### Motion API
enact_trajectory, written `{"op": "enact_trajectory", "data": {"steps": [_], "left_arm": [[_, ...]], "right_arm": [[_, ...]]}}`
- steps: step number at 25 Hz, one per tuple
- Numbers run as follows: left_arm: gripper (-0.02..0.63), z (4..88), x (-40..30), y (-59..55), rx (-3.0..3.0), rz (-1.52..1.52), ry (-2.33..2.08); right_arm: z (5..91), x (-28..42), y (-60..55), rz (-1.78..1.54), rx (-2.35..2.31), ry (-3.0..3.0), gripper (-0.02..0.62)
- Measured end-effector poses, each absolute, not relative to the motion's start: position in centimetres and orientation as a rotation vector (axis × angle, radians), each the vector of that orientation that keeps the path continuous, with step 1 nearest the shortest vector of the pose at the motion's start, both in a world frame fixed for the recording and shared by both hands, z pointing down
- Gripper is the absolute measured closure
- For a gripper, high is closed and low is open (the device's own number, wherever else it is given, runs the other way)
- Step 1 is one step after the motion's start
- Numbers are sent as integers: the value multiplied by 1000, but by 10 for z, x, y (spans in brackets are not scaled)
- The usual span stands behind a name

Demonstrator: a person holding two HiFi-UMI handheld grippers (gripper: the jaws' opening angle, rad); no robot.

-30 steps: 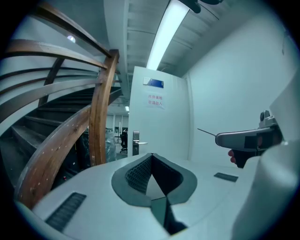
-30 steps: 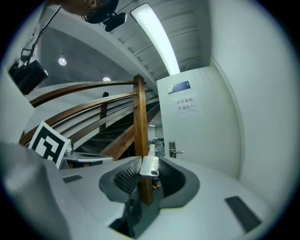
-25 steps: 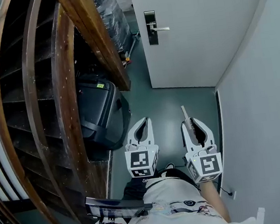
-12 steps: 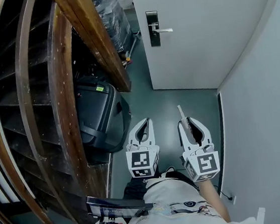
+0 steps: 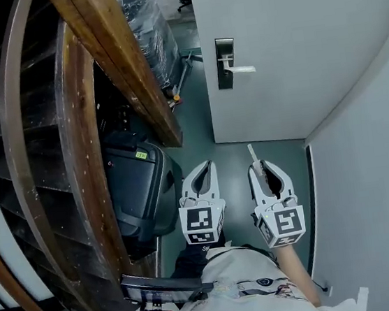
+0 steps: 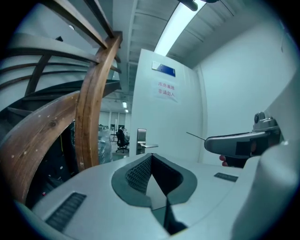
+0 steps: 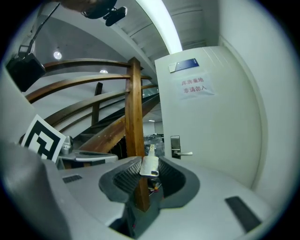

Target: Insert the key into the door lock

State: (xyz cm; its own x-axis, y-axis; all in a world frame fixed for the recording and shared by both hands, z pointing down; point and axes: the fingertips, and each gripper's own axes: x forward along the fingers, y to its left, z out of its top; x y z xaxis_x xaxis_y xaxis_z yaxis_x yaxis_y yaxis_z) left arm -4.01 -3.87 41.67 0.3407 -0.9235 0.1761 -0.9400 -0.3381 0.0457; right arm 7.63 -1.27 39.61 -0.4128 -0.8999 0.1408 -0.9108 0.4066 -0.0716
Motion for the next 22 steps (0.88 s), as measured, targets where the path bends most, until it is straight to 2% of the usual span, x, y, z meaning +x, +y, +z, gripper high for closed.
{"op": "enact_trajectory", "data": {"steps": [12, 22], "left_arm": [[601, 456, -71, -190, 2511, 289, -1622], [601, 520, -78, -236, 2392, 273, -1693]], "right_arm": [[467, 39, -192, 307, 1663, -2394, 476], [545, 51, -312, 303, 1647, -2334, 476]]}}
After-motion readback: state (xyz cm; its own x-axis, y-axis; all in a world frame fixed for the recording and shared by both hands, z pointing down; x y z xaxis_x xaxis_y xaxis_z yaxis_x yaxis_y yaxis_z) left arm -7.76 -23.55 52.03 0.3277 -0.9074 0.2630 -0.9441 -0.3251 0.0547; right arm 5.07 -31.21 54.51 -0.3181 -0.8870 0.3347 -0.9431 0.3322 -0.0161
